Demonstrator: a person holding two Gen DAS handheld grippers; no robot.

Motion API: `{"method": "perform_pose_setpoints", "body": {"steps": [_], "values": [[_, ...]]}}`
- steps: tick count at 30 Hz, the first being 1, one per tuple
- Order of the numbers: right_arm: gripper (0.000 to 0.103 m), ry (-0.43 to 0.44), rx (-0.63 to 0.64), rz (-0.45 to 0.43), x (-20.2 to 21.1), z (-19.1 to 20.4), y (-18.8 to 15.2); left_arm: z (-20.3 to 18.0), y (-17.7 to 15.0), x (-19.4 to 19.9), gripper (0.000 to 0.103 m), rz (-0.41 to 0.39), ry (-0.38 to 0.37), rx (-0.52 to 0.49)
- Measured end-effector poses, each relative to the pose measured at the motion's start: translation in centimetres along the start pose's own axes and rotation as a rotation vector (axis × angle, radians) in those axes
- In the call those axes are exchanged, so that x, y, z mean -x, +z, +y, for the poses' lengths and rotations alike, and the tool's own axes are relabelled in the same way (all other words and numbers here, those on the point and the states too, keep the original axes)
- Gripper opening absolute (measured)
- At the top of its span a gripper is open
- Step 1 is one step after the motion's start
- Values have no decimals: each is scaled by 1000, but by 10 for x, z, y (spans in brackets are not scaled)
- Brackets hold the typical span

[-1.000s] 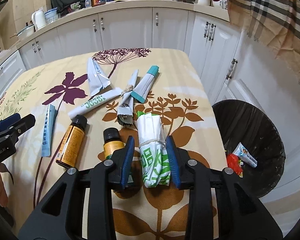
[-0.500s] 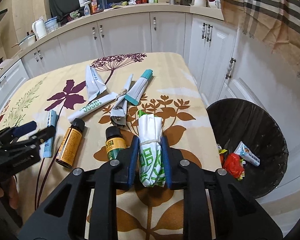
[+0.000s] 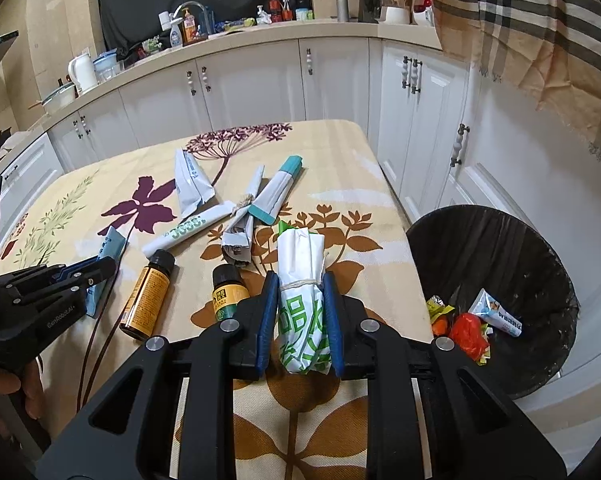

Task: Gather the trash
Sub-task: 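Grasp the blue tube with the left tool, then carry the packet and blue tube over the bin and open both tools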

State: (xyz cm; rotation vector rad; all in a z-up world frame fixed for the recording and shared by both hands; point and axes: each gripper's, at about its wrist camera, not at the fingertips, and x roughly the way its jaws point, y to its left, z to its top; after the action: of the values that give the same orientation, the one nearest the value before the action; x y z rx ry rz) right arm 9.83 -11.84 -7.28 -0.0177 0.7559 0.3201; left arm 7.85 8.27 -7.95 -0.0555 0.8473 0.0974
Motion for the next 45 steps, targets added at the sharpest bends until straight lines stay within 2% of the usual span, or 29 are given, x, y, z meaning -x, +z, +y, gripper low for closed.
{"method": "perform_pose_setpoints", "body": {"steps": [14,28,45], "values": [[22,-37,-12,-130,28,-1,6,-7,14,52,12,-243,16,6],[22,-135,-60,-214,57,-35,13,-63,33,58,12,-289,-94,-74],[22,-327,-149,-273,71,-120,12,-164,58,42,12,-324,-232,-201]]}}
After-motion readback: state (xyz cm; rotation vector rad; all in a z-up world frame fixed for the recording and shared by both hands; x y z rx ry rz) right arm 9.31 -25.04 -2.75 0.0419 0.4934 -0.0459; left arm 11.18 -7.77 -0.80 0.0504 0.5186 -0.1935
